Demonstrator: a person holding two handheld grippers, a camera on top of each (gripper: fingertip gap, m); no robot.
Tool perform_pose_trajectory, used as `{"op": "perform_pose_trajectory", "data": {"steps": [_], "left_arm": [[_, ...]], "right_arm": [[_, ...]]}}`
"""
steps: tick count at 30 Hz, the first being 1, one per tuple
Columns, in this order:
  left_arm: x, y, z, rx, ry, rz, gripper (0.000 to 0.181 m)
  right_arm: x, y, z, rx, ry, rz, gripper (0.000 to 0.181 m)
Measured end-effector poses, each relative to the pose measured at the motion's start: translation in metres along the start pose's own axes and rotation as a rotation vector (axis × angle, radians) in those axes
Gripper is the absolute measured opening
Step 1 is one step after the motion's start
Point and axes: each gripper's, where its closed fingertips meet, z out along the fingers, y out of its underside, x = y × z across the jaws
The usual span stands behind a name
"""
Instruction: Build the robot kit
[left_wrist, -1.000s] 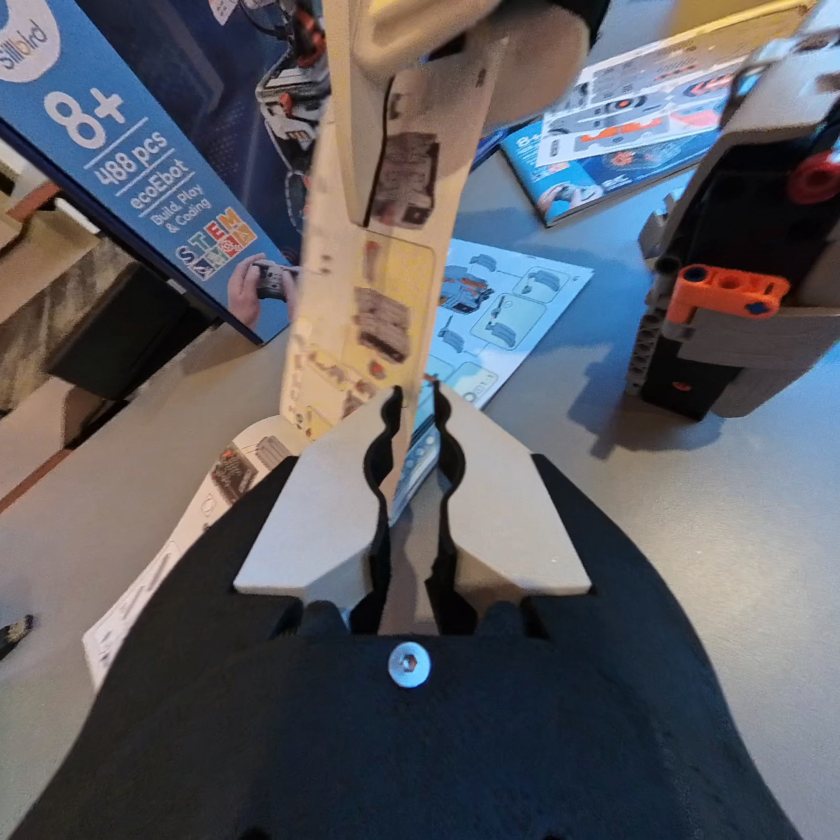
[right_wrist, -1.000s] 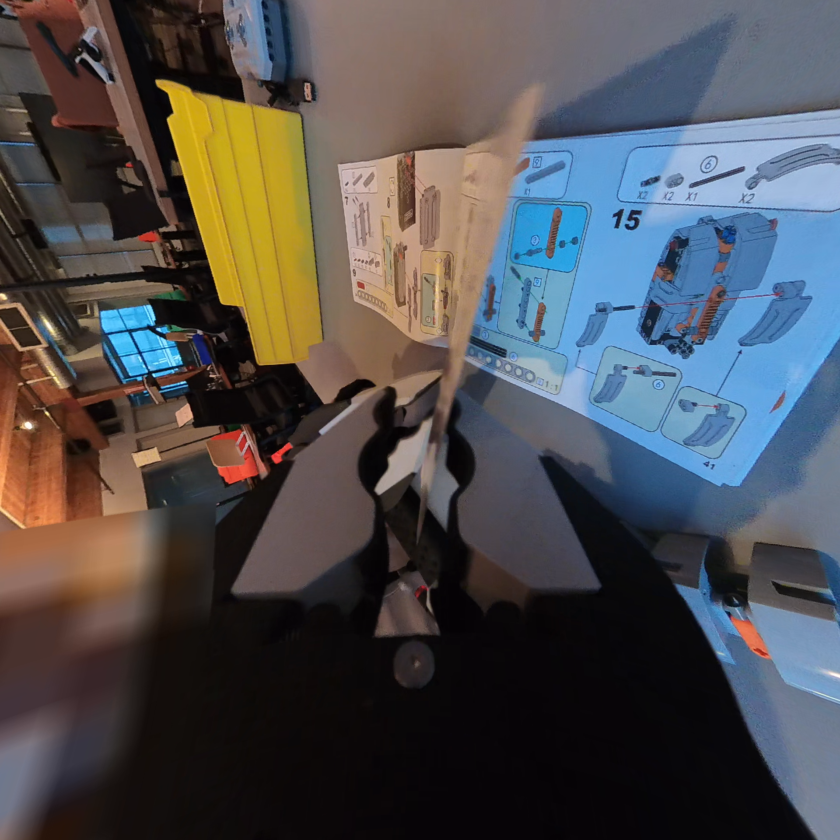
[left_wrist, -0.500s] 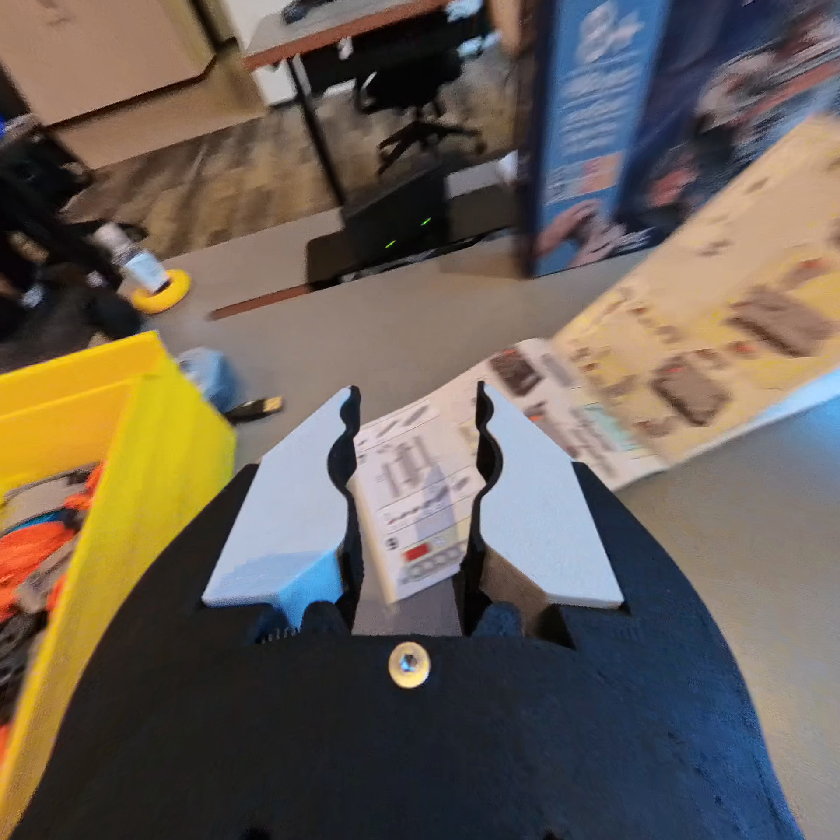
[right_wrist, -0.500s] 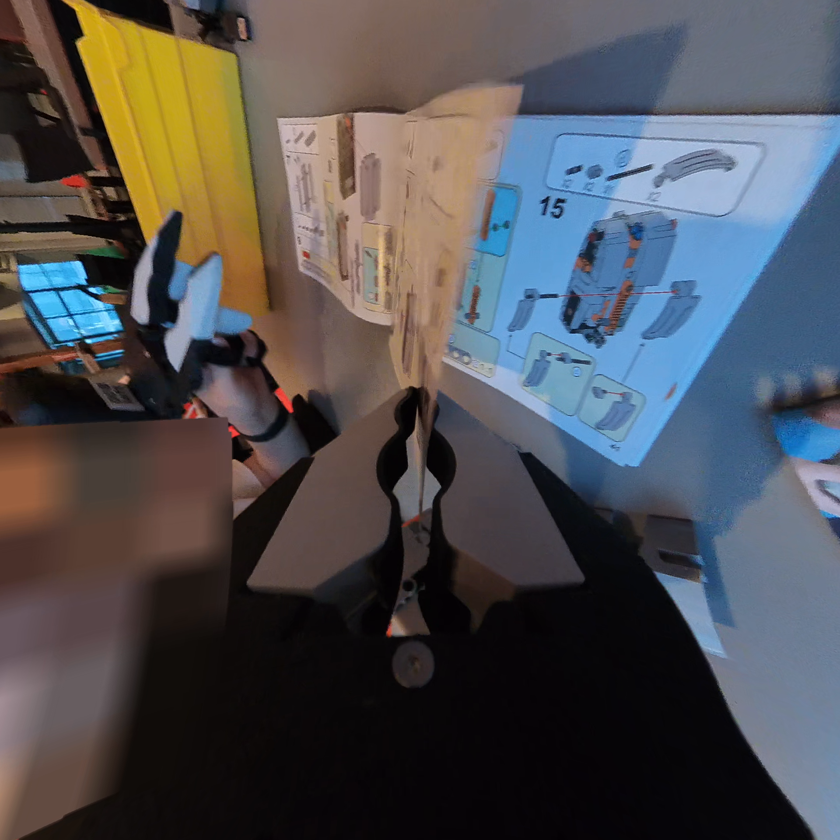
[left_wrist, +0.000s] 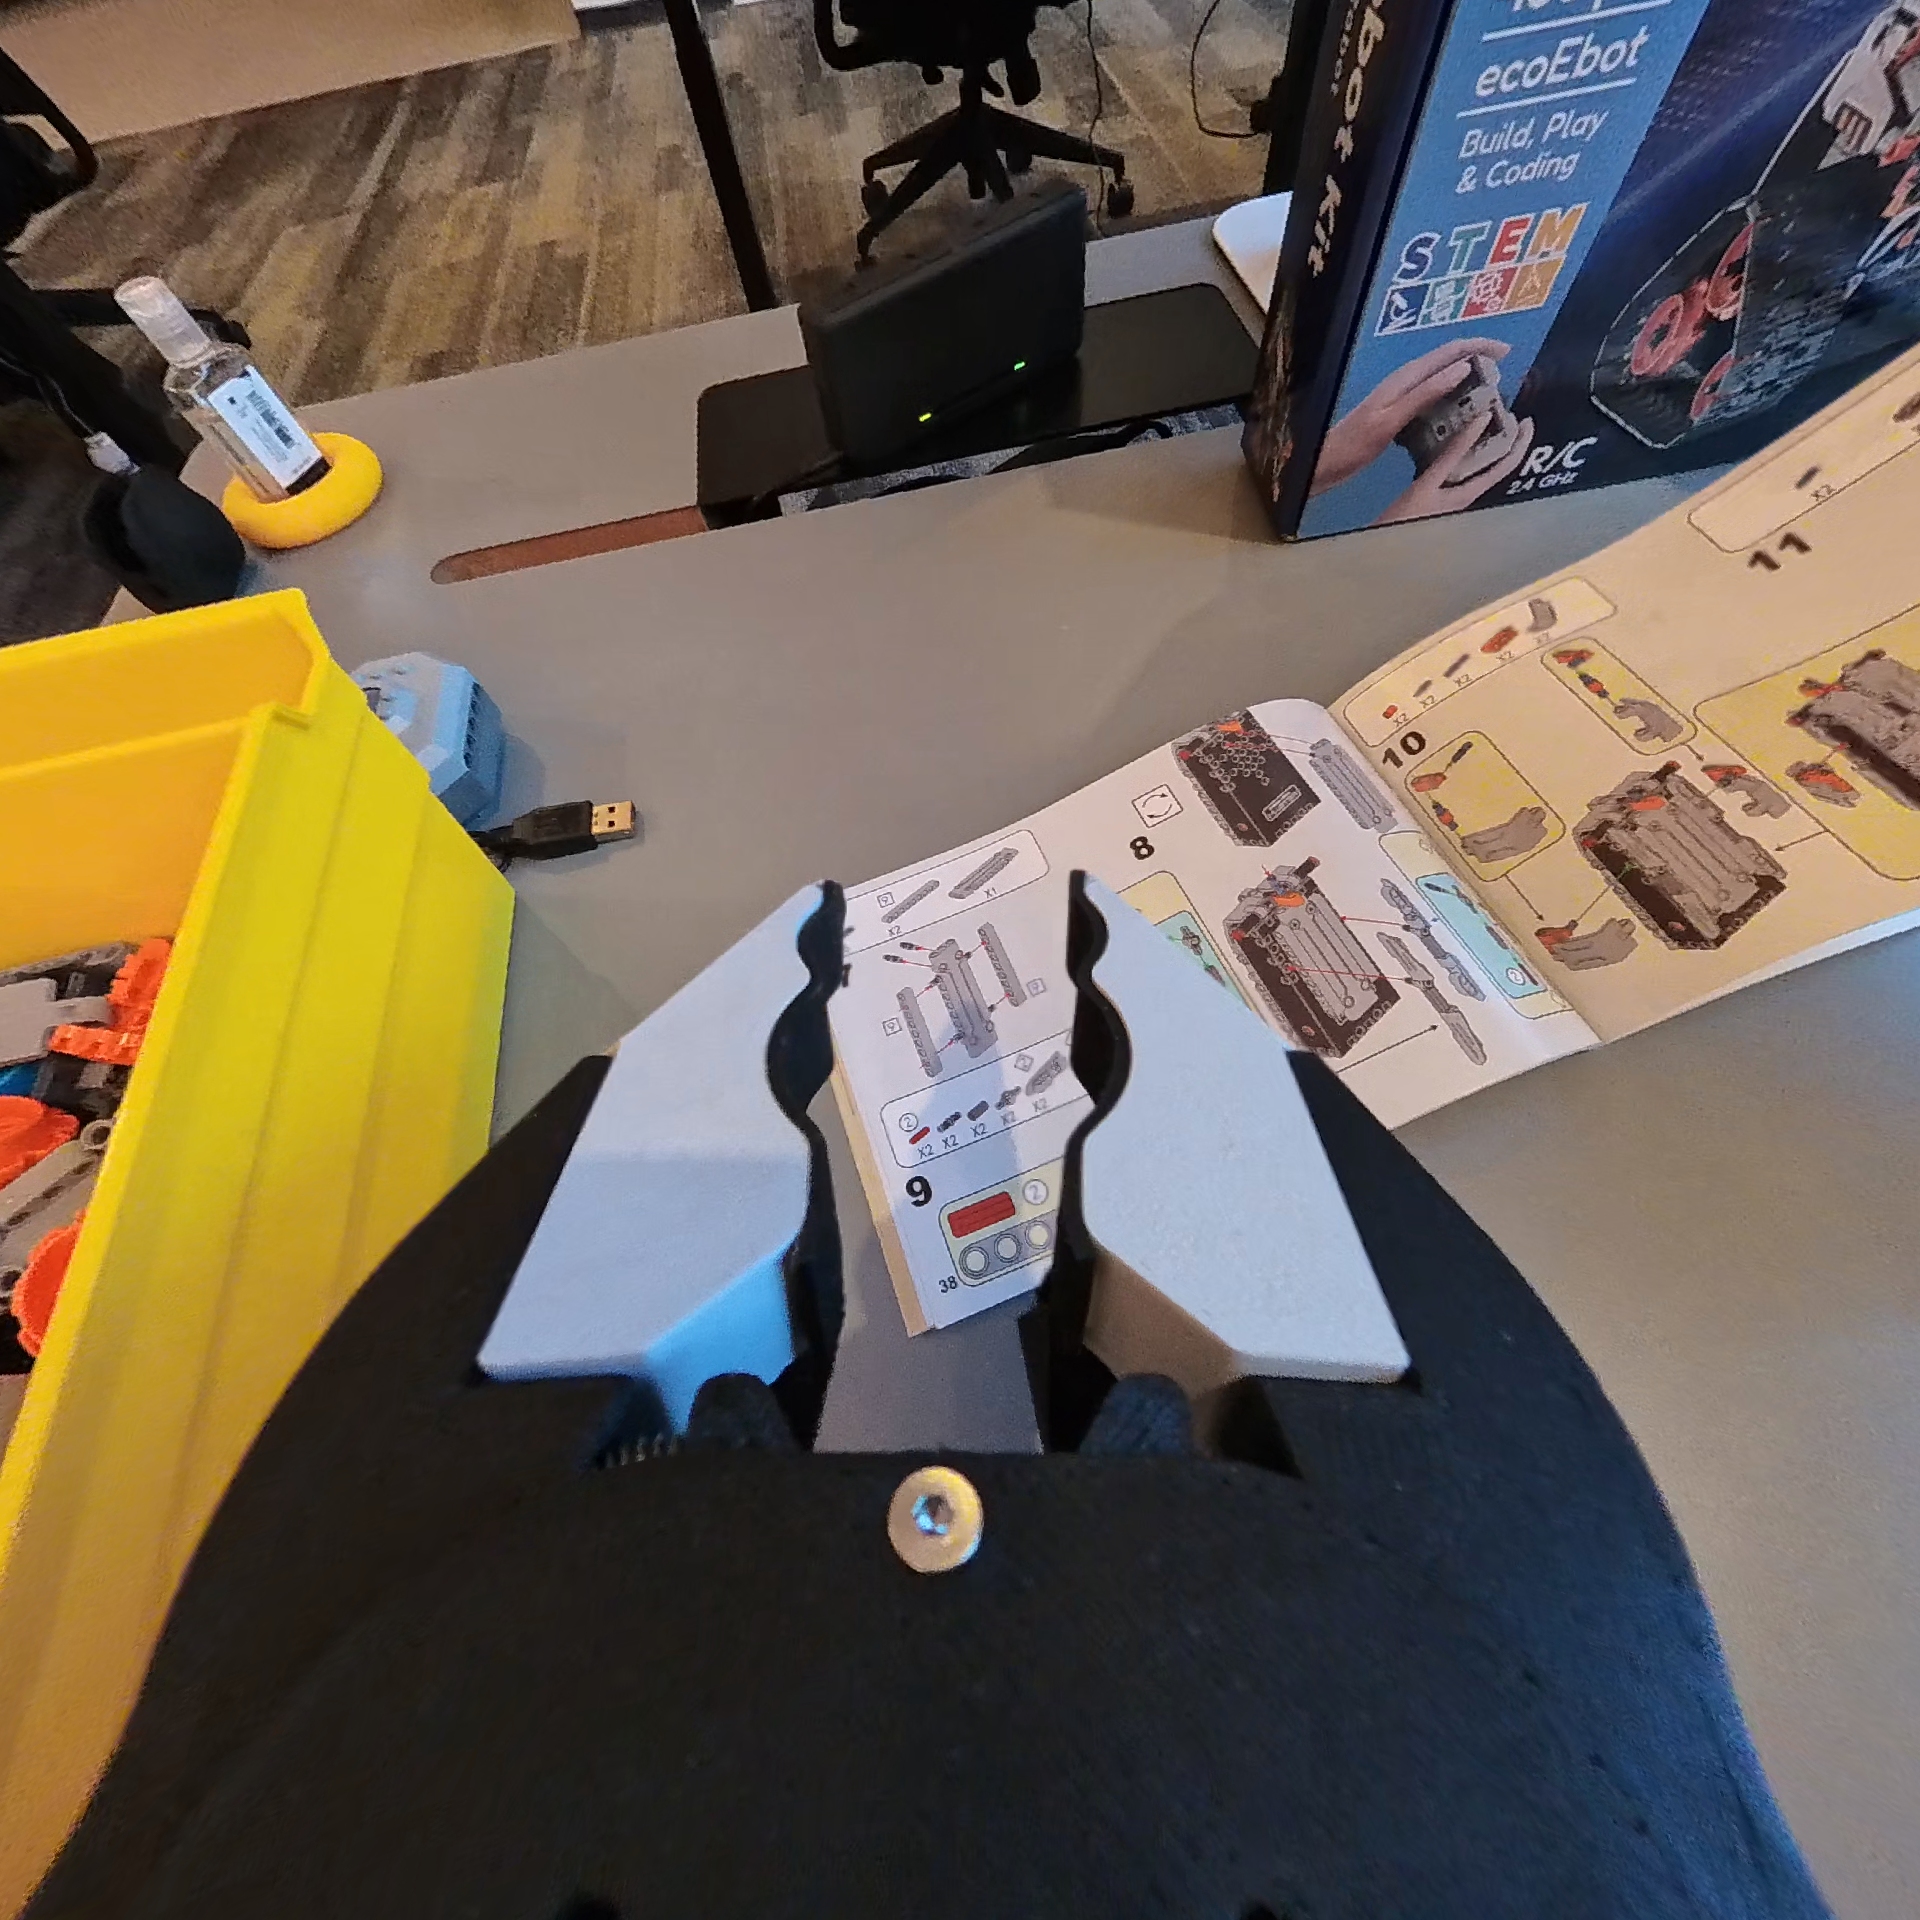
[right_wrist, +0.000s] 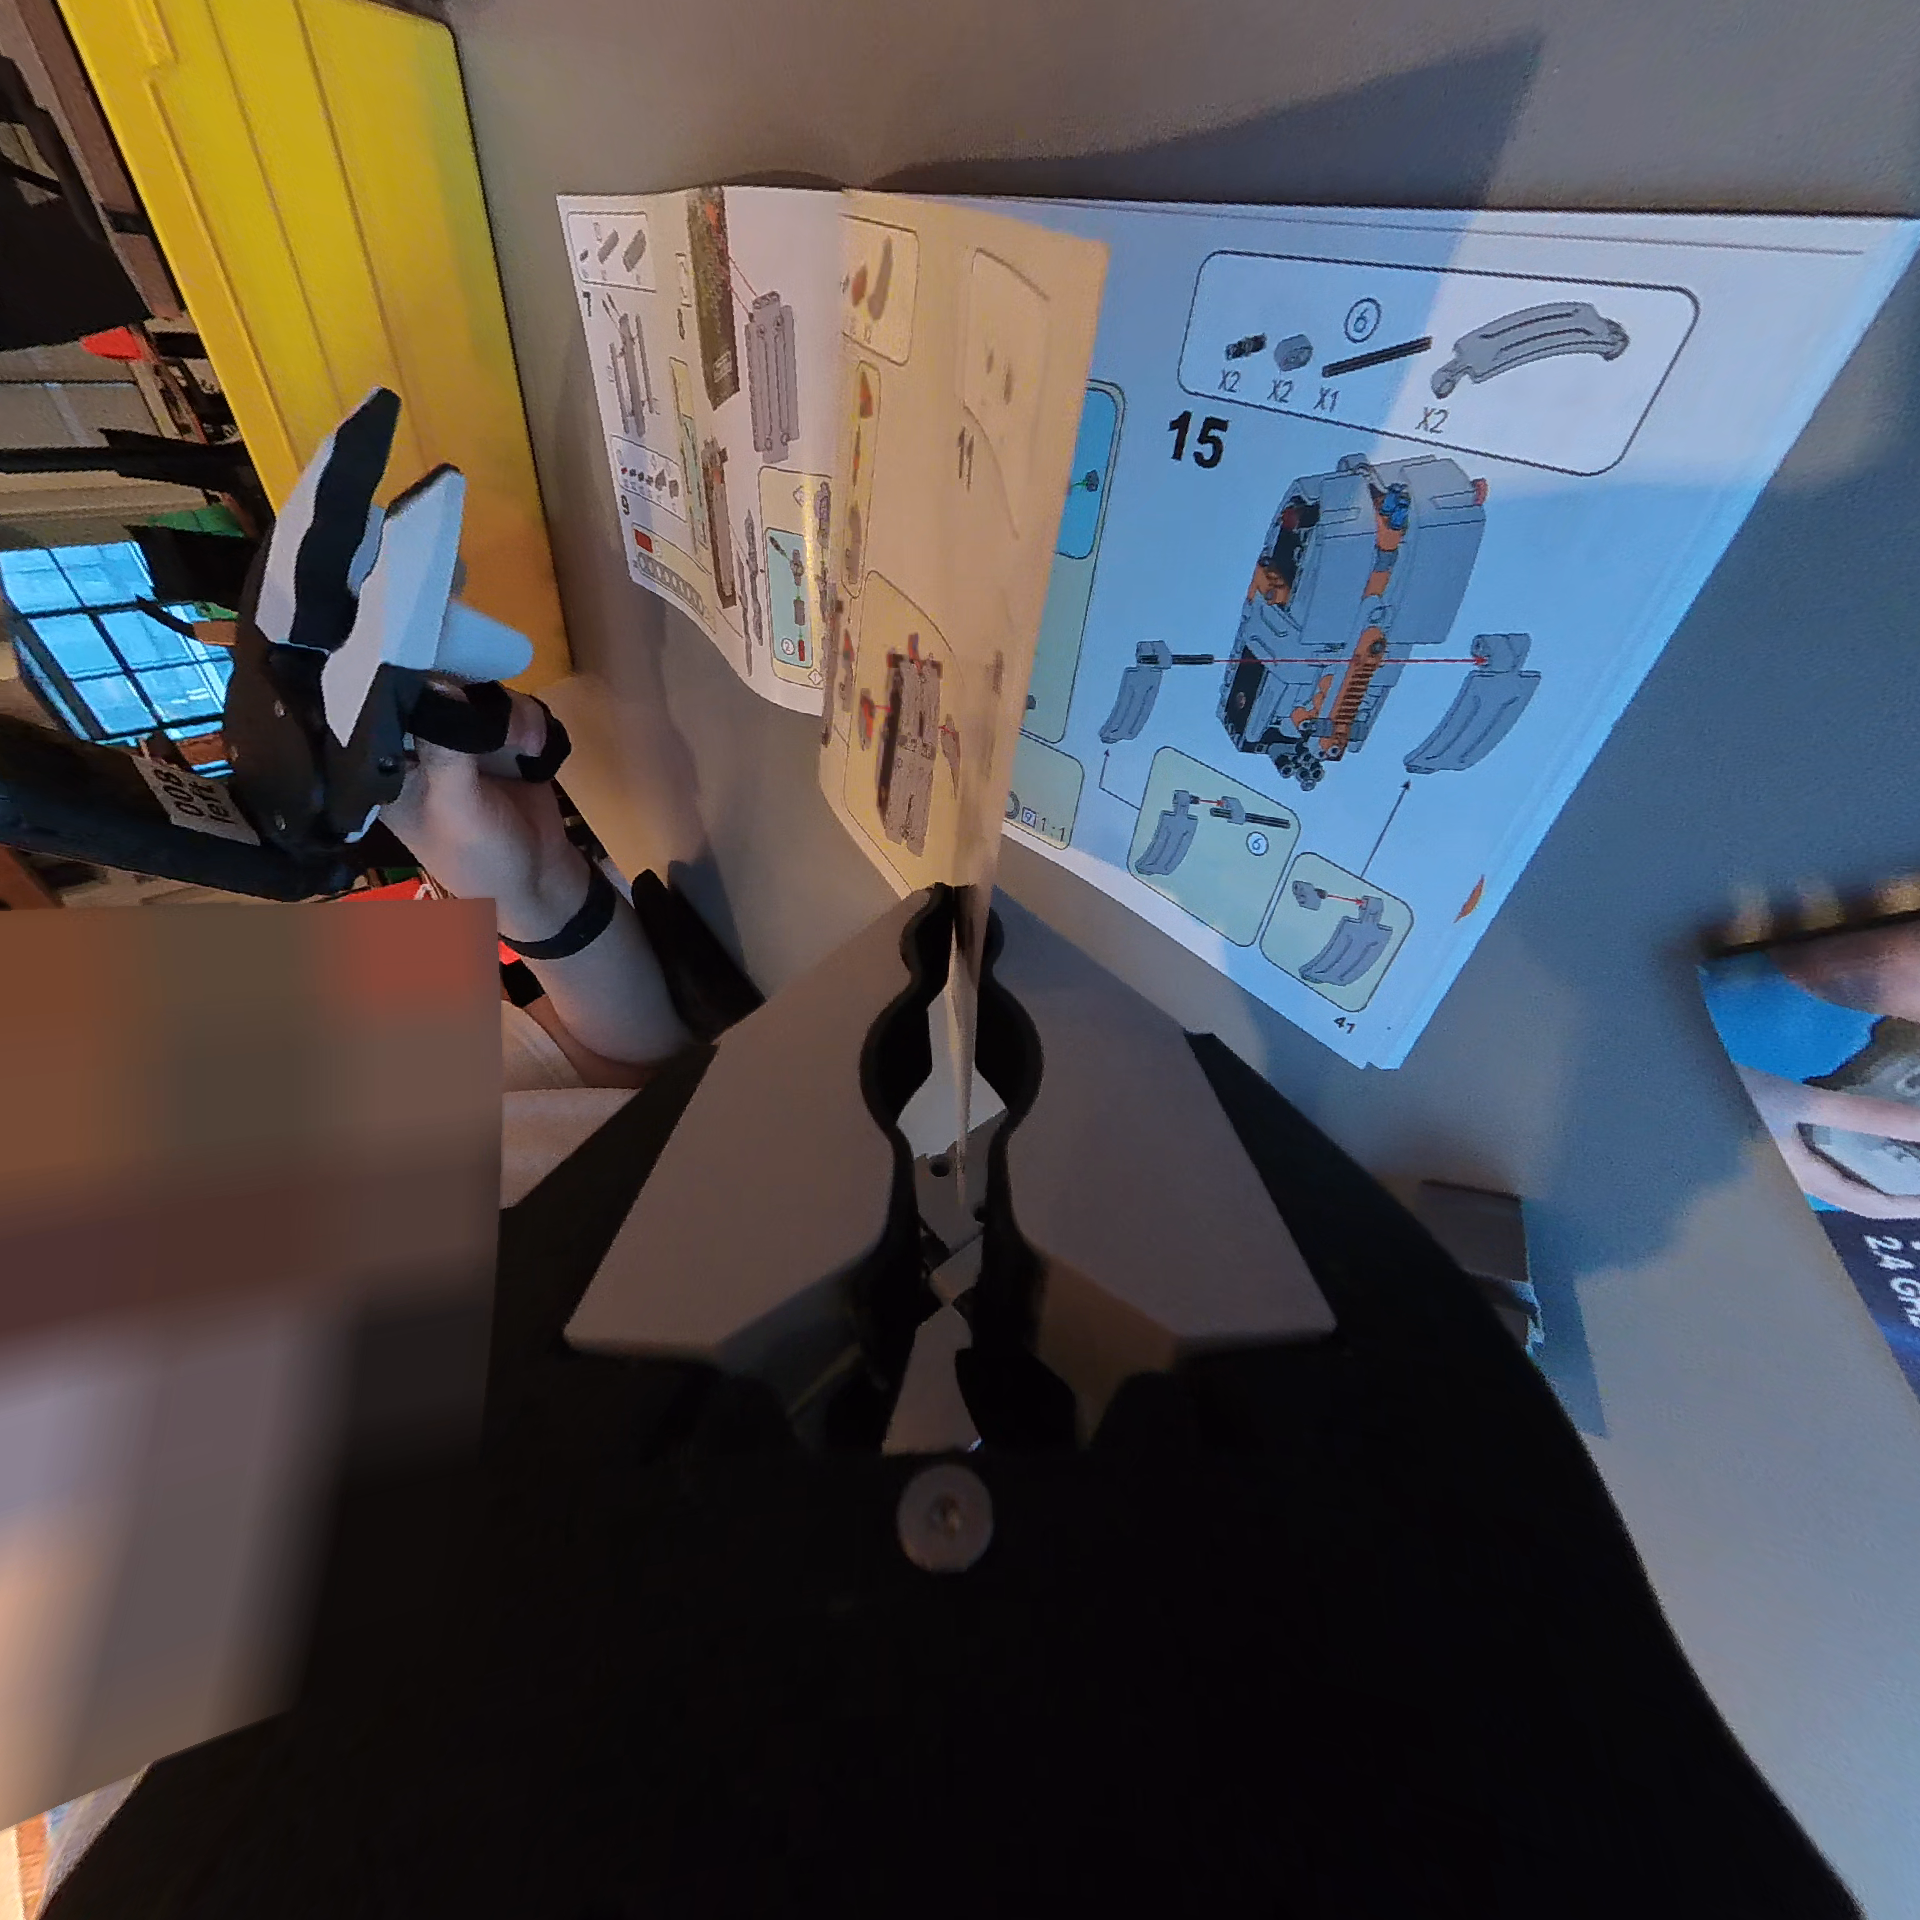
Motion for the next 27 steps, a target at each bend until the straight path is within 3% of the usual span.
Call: {"op": "perform_pose_trajectory", "data": {"steps": [9, 20, 23, 27], "left_arm": [[0.0, -0.002, 0.0, 0.016, 0.018, -0.039, 0.041], [-0.008, -0.04, -0.037, 0.227, -0.02, -0.09, 0.045], [-0.008, -0.042, -0.055, 0.258, -0.021, -0.124, 0.046], [-0.001, -0.046, -0.086, 0.329, 0.014, -0.198, 0.047]], "right_arm": [[-0.011, 0.0, 0.001, 0.023, -0.084, 0.027, 0.0], [-0.037, -0.004, 0.005, 0.073, -0.11, -0.061, 0.0], [-0.057, -0.01, 0.013, 0.088, -0.119, -0.104, 0.0], [-0.117, -0.024, 0.048, 0.067, -0.228, -0.169, 0.01]]}}
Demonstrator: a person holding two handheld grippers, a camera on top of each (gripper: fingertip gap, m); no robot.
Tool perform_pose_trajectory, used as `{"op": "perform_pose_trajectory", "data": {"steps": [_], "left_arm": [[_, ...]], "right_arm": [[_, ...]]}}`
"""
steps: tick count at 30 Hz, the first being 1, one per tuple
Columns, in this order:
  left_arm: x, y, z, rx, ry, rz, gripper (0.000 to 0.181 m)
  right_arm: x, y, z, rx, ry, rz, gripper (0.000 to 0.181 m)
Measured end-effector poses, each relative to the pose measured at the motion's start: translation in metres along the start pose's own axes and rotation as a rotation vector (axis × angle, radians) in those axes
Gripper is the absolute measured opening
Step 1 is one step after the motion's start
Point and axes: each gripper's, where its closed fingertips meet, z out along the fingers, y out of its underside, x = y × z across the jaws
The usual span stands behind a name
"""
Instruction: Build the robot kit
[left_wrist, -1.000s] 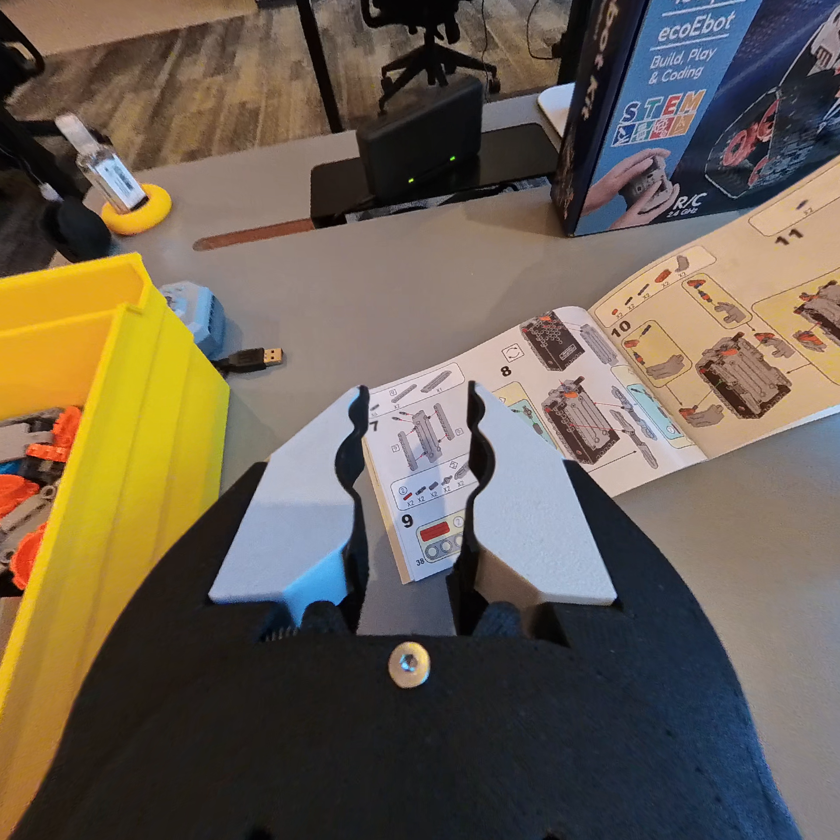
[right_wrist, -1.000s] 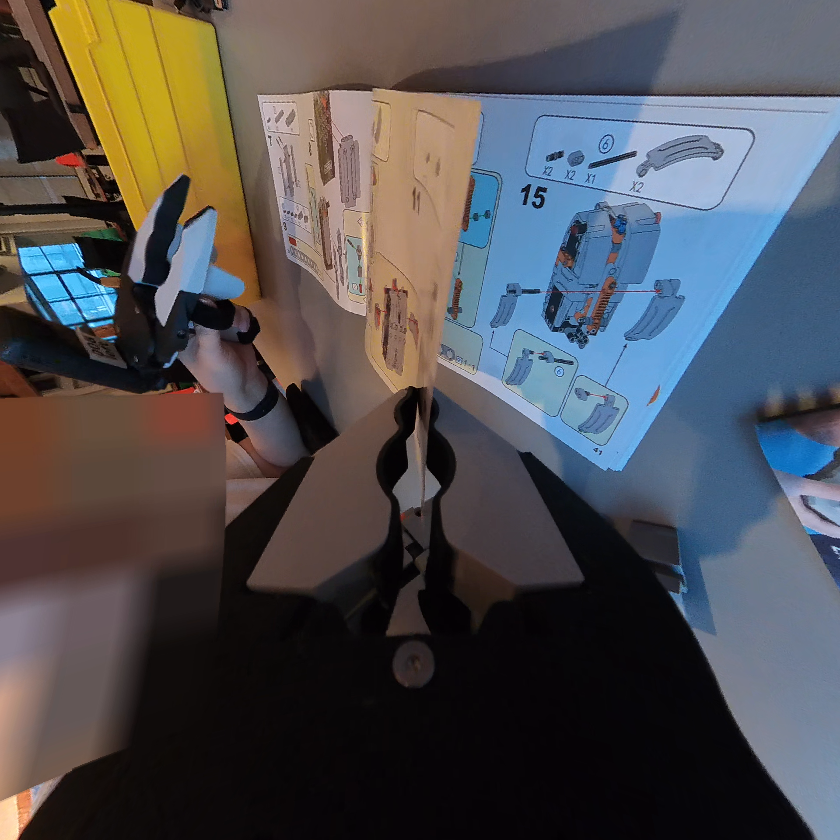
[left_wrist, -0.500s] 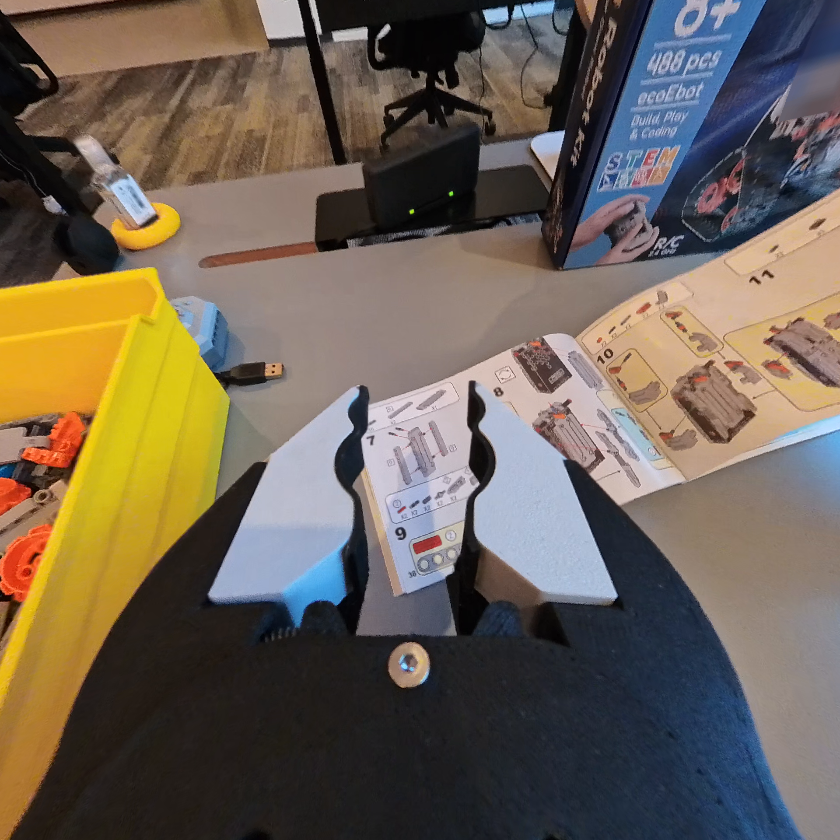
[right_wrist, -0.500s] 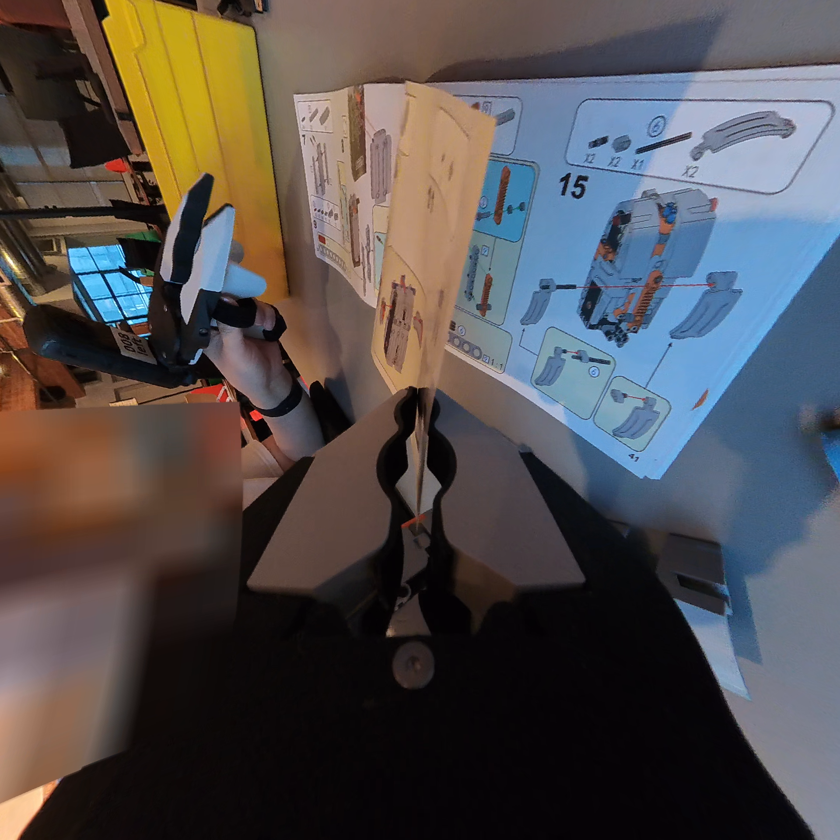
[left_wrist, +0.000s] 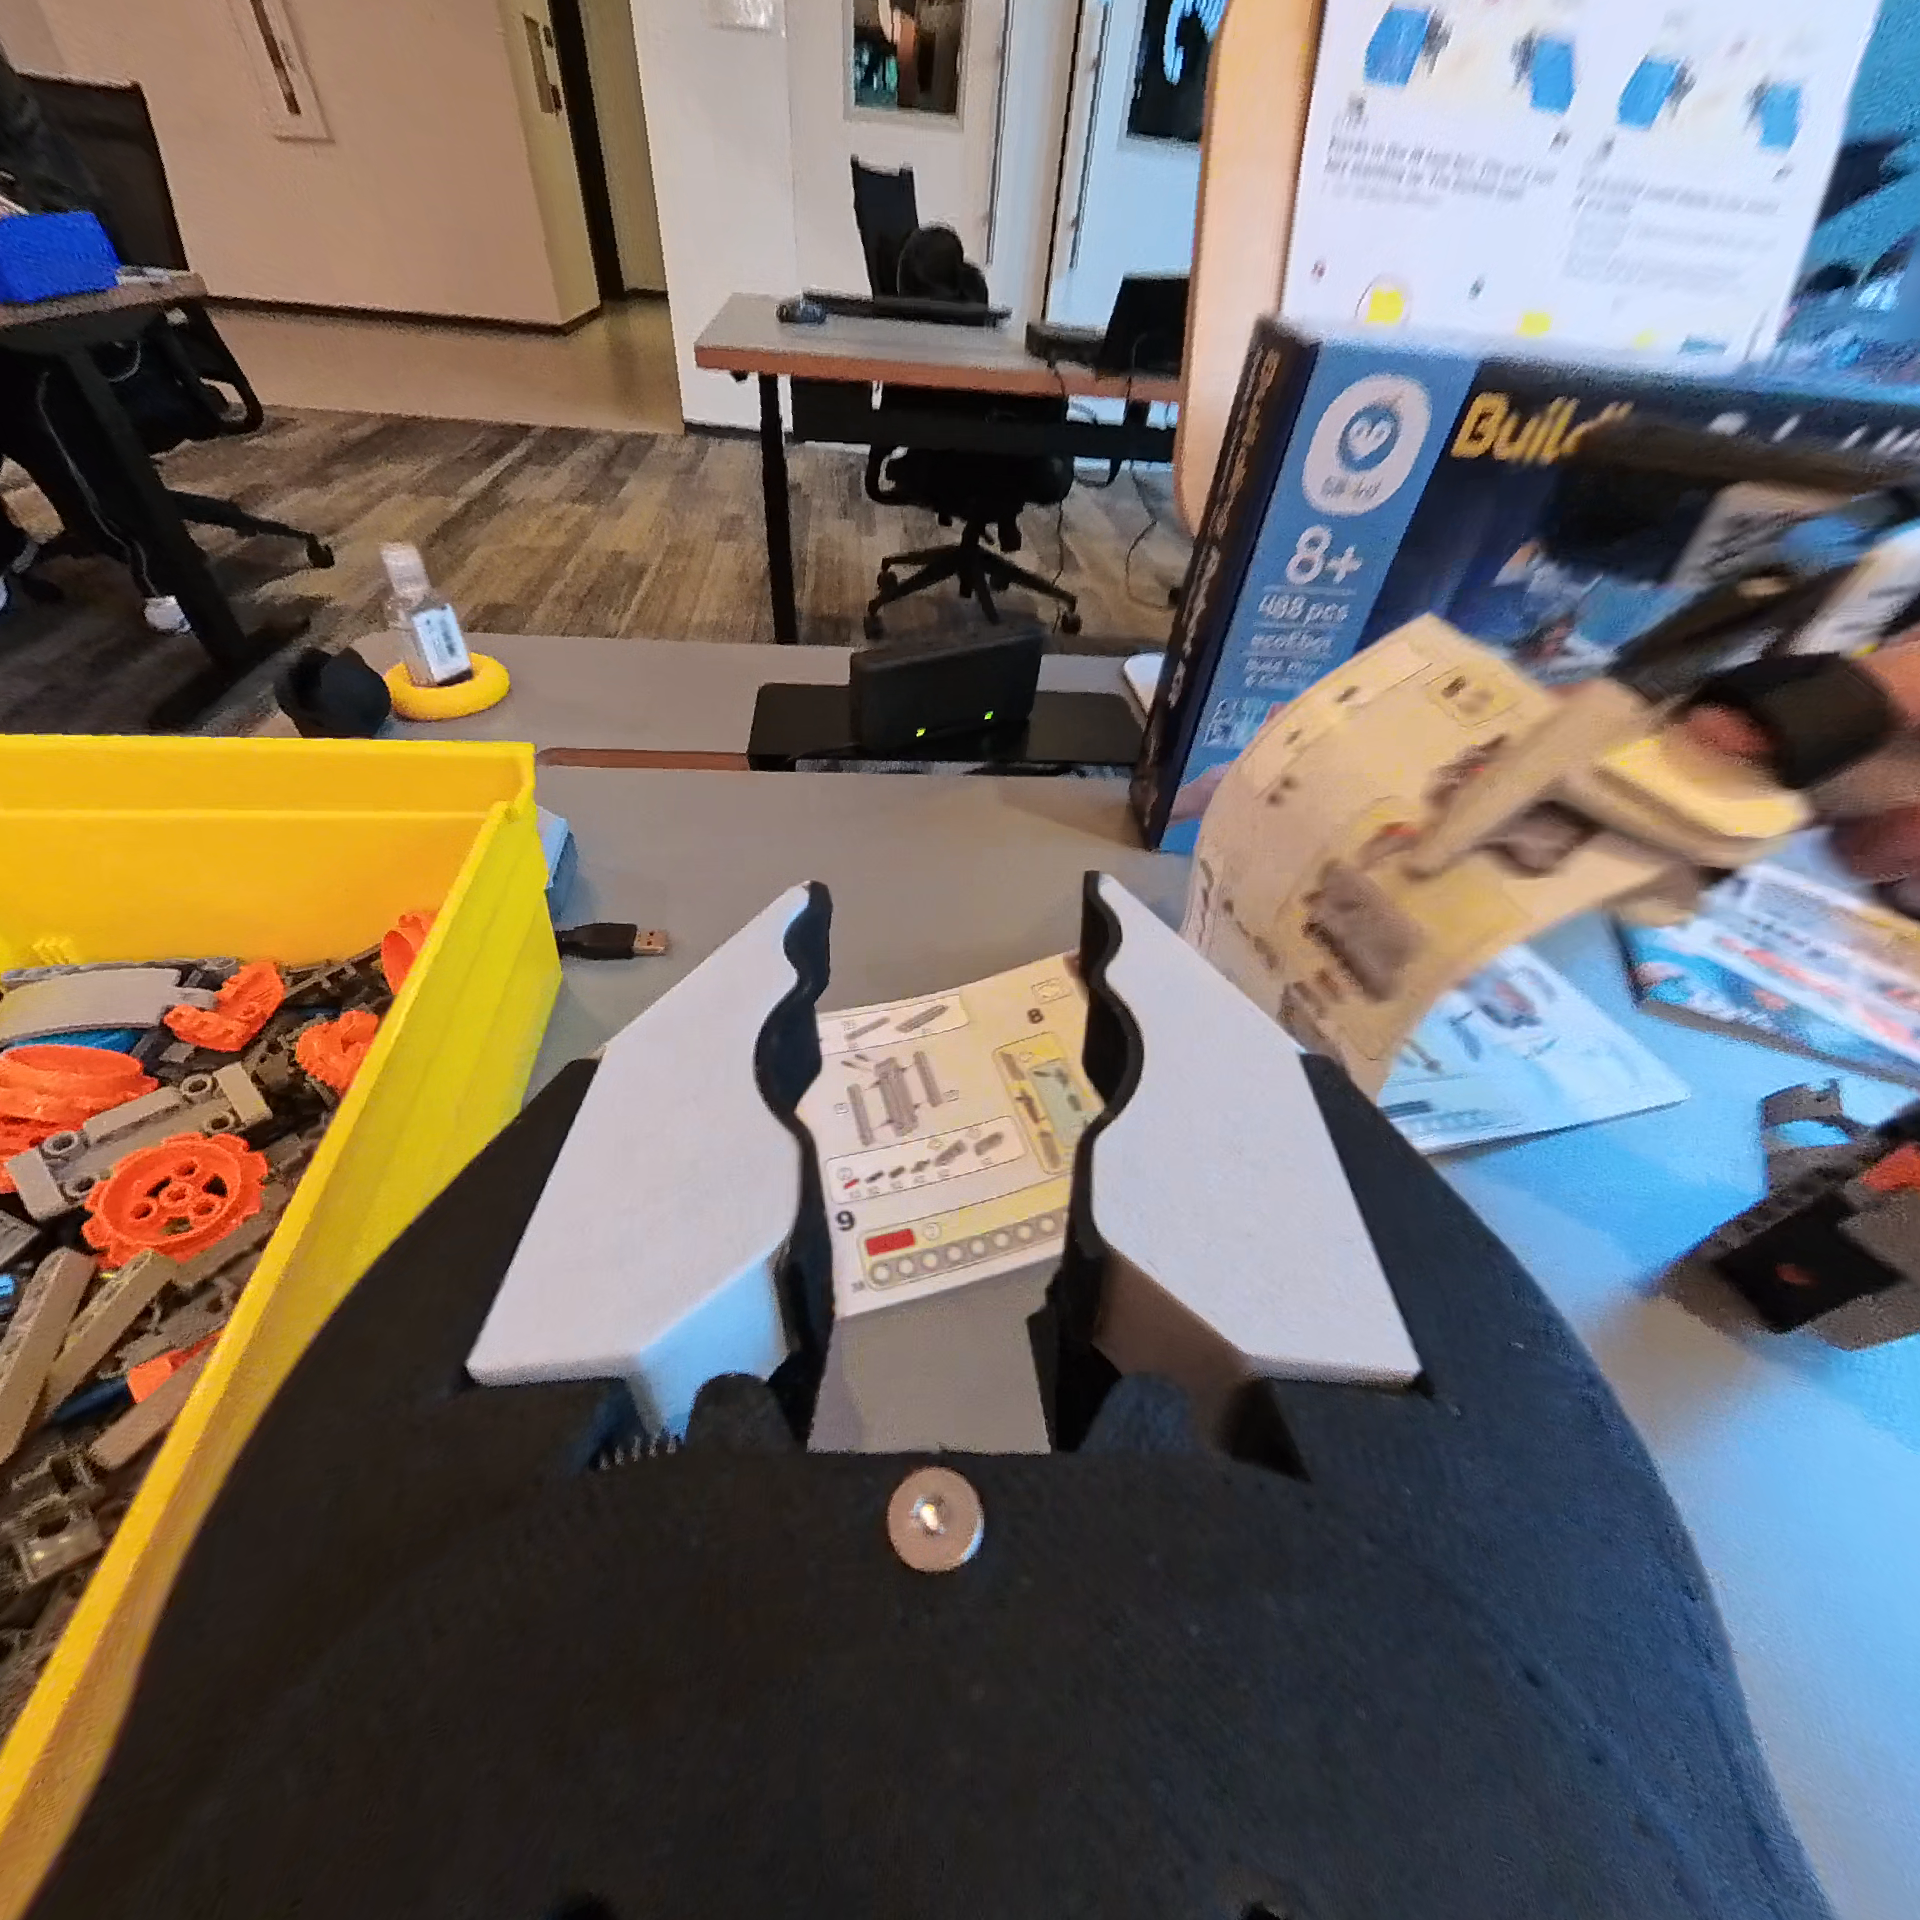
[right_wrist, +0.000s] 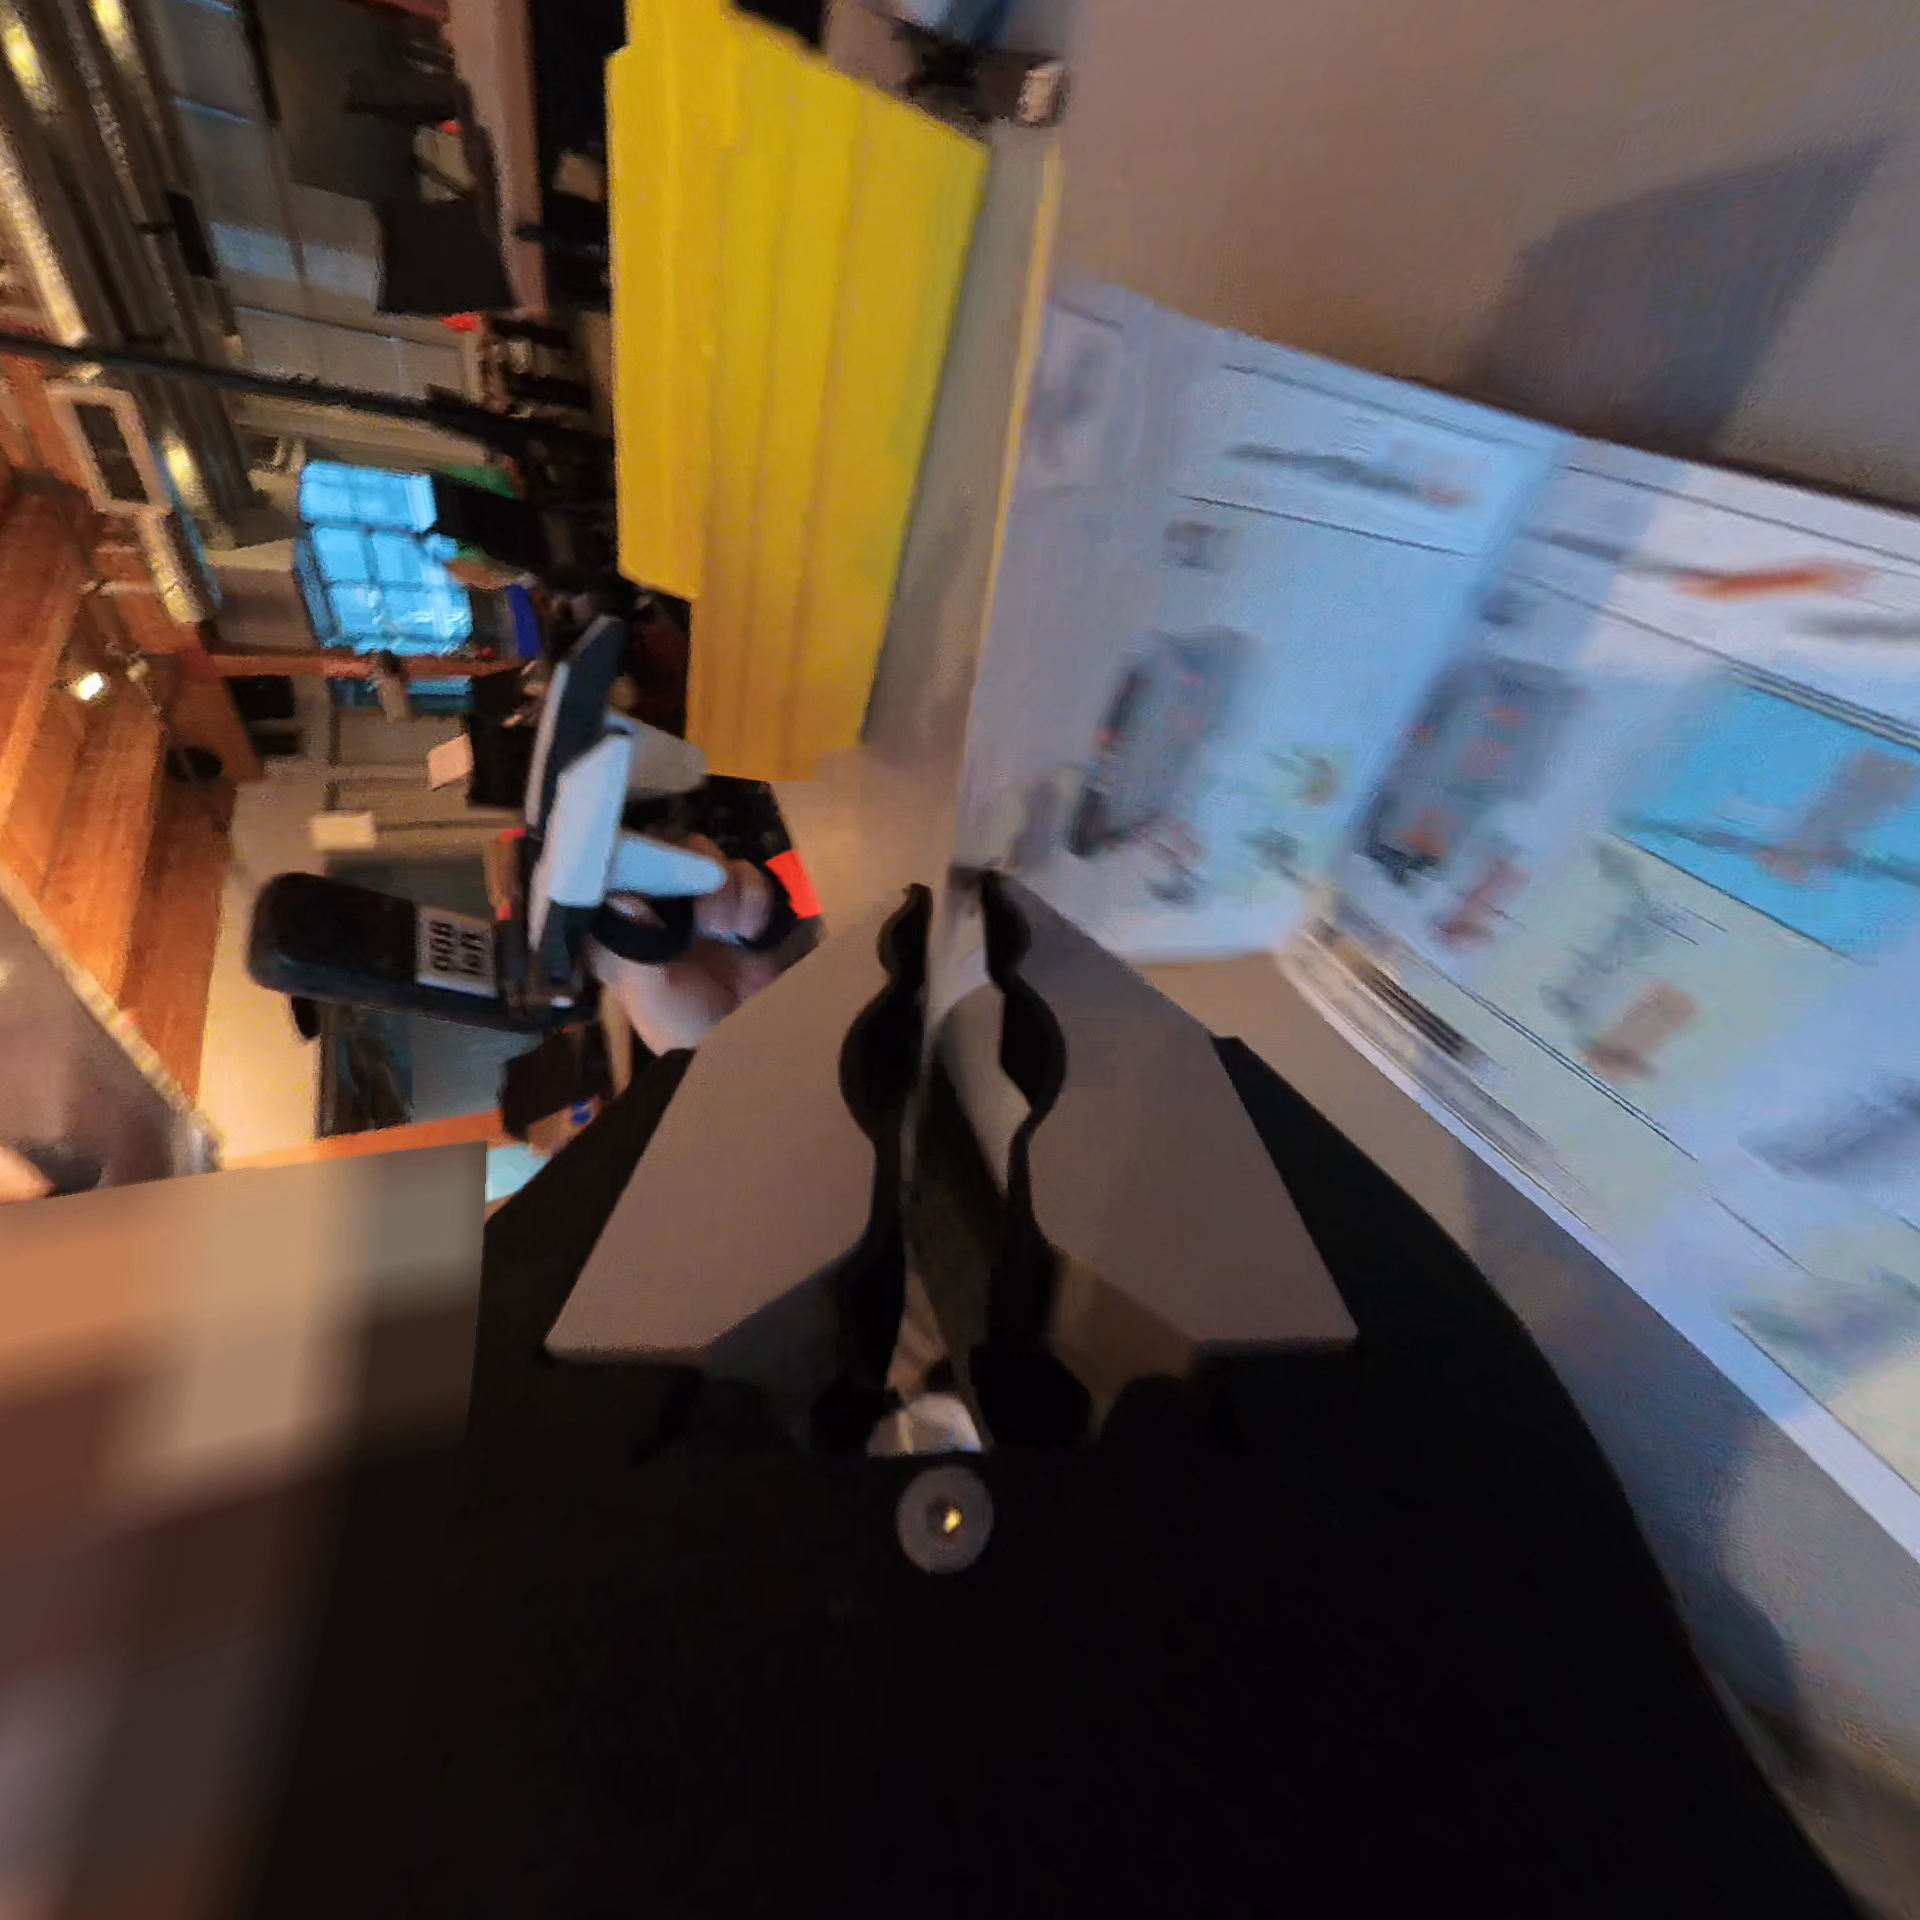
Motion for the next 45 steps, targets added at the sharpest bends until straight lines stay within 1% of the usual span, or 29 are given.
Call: {"op": "perform_pose_trajectory", "data": {"steps": [2, 4, 6, 8, 10, 12, 13, 15, 16, 17, 18, 20, 21, 22, 24, 26, 28, 29, 30, 31, 33, 34, 35, 38, 39, 40, 42, 45], "left_arm": [[0.007, -0.007, -0.013, 0.042, 0.017, -0.026, 0.05], [0.017, -0.014, -0.026, 0.058, 0.057, -0.023, 0.055], [0.025, -0.02, -0.041, 0.065, 0.077, 0.024, 0.061], [0.032, -0.029, -0.057, 0.096, 0.086, 0.078, 0.064], [0.043, -0.033, -0.072, 0.121, 0.129, 0.112, 0.064], [0.059, -0.03, -0.08, 0.122, 0.202, 0.126, 0.064], [0.07, -0.025, -0.083, 0.107, 0.258, 0.124, 0.065], [0.094, -0.008, -0.085, 0.05, 0.394, 0.082, 0.067], [0.107, 0.002, -0.087, 0.025, 0.471, 0.051, 0.066], [0.123, 0.011, -0.088, 0.006, 0.558, 0.017, 0.064], [0.136, 0.019, -0.088, -0.015, 0.62, -0.011, 0.067], [0.161, 0.032, -0.081, -0.023, 0.714, -0.014, 0.07], [0.174, 0.038, -0.076, -0.032, 0.752, 0.016, 0.074], [0.187, 0.046, -0.067, -0.046, 0.786, 0.067, 0.078], [0.213, 0.063, -0.044, -0.085, 0.833, 0.198, 0.089], [0.239, 0.08, -0.019, -0.133, 0.886, 0.309, 0.094], [0.262, 0.098, 0.003, -0.184, 0.929, 0.391, 0.097], [0.272, 0.103, 0.013, -0.195, 0.931, 0.401, 0.097], [0.281, 0.107, 0.019, -0.193, 0.945, 0.405, 0.095], [0.289, 0.107, 0.022, -0.177, 0.965, 0.397, 0.088], [0.302, 0.1, 0.02, -0.118, 1.023, 0.335, 0.077], [0.305, 0.098, 0.017, -0.108, 1.043, 0.312, 0.069], [0.306, 0.097, 0.016, -0.105, 1.053, 0.295, 0.066], [0.31, 0.104, 0.019, -0.141, 1.087, 0.265, 0.062], [0.311, 0.107, 0.021, -0.149, 1.094, 0.255, 0.058], [0.311, 0.106, 0.023, -0.142, 1.095, 0.244, 0.052], [0.312, 0.104, 0.026, -0.149, 1.098, 0.214, 0.05], [0.311, 0.1, 0.028, -0.201, 1.1, 0.121, 0.049]], "right_arm": [[-0.038, 0.0, 0.034, -0.084, -0.122, -0.023, 0.03], [-0.069, 0.005, 0.057, -0.157, -0.167, -0.069, 0.037], [-0.088, 0.01, 0.066, -0.189, -0.119, -0.174, 0.042], [-0.101, 0.013, 0.062, -0.196, -0.044, -0.291, 0.048], [-0.116, 0.018, 0.048, -0.169, -0.025, -0.379, 0.049], [-0.141, 0.028, 0.024, -0.106, -0.092, -0.467, 0.05], [-0.157, 0.036, 0.006, -0.056, -0.148, -0.525, 0.05], [-0.184, 0.062, -0.039, 0.081, -0.256, -0.693, 0.049], [-0.186, 0.078, -0.064, 0.168, -0.251, -0.807, 0.049], [-0.183, 0.094, -0.089, 0.275, -0.21, -0.943, 0.049], [-0.172, 0.11, -0.113, 0.405, -0.125, -1.083, 0.057], [-0.132, 0.129, -0.161, 0.751, 0.145, -1.248, 0.105], [-0.118, 0.146, -0.177, 0.878, 0.189, -1.321, 0.109], [-0.098, 0.16, -0.183, 0.922, 0.211, -1.31, 0.108], [-0.046, 0.164, -0.187, 0.936, 0.301, -1.19, 0.102], [-0.007, 0.16, -0.181, 0.93, 0.353, -1.182, 0.097], [0.023, 0.151, -0.167, 0.849, 0.36, -1.166, 0.095], [0.035, 0.147, -0.16, 0.799, 0.363, -1.16, 0.093], [0.046, 0.143, -0.155, 0.75, 0.372, -1.152, 0.092], [0.054, 0.139, -0.151, 0.719, 0.37, -1.143, 0.089], [0.057, 0.136, -0.144, 0.69, 0.298, -1.127, 0.081], [0.059, 0.134, -0.141, 0.68, 0.275, -1.116, 0.073], [0.062, 0.131, -0.139, 0.674, 0.258, -1.103, 0.072], [0.071, 0.13, -0.13, 0.634, 0.223, -1.067, 0.069], [0.074, 0.13, -0.127, 0.616, 0.225, -1.063, 0.067], [0.075, 0.128, -0.127, 0.622, 0.222, -1.06, 0.059], [0.072, 0.131, -0.125, 0.615, 0.15, -1.032, 0.04], [0.071, 0.127, -0.127, 0.643, 0.074, -0.928, 0.039]]}}
